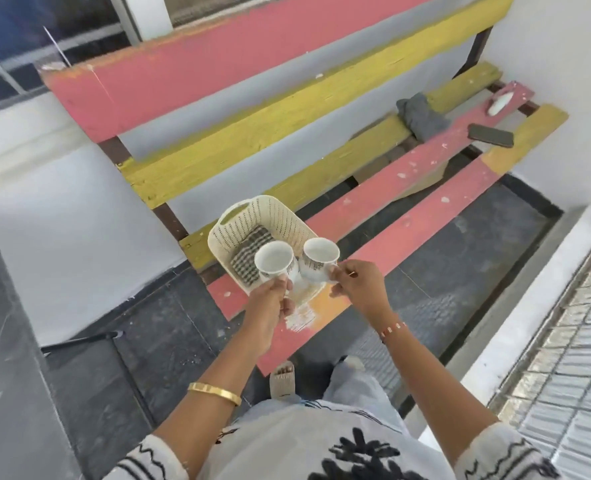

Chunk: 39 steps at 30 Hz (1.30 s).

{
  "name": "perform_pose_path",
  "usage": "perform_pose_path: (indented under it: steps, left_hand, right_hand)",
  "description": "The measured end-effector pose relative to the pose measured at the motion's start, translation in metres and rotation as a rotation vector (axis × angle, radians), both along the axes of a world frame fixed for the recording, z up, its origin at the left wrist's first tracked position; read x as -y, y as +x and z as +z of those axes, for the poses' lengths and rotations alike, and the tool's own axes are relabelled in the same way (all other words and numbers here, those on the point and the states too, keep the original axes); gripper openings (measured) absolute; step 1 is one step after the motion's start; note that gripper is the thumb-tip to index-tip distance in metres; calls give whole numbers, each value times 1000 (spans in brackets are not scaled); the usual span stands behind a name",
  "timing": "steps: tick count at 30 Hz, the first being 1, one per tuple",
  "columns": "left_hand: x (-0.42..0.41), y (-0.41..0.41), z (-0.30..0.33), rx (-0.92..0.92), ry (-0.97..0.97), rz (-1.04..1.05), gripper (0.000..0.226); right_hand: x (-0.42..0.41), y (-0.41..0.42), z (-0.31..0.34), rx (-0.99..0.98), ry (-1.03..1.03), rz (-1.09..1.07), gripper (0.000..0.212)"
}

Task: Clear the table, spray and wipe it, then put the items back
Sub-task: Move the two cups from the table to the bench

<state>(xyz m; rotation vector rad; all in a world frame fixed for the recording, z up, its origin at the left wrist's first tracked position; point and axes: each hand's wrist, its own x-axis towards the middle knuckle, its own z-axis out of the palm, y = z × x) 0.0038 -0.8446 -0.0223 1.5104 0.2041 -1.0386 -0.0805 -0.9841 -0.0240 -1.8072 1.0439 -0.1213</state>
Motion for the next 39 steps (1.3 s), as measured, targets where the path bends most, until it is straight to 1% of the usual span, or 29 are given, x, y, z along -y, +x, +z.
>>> perform_pose_path:
  steps: [6,11,14,19,22,24,26,29,33,39]
  left_hand:
    - [69,15,-10,-59,37,84,29]
    - [139,26,-26,-76,122,179,29]
    - [186,32,-36,-125,147,297,30]
    - [234,45,-58,-119,221,312,28]
    - [255,57,-75,-142,289,309,20]
    - [264,65,-85,-153,335,309,18]
    - [269,72,-102,-147,382,273,23]
    - [270,81,-131,-162,398,240,35]
    - [270,90,-161,-150,452,184,36]
    - [268,86,-194,-109,523,127,35]
  right_hand:
    - [82,29,-17,-46,-39,93,33]
    - [153,56,-31,-102,6,222,33]
    - [196,72,-41,-138,41,304,33]
    - [240,94,-66,-203,104,327,26]
    - [256,107,-85,-228,158,324,24]
    - [261,116,-95,-244,146,327,24]
    - [266,126,-113,-264,143,327,25]
    - [268,139,-139,-290,152,304,24]
    - [271,151,-162,-338,62,340,24]
    - [276,149,-186,-381,2,342,23]
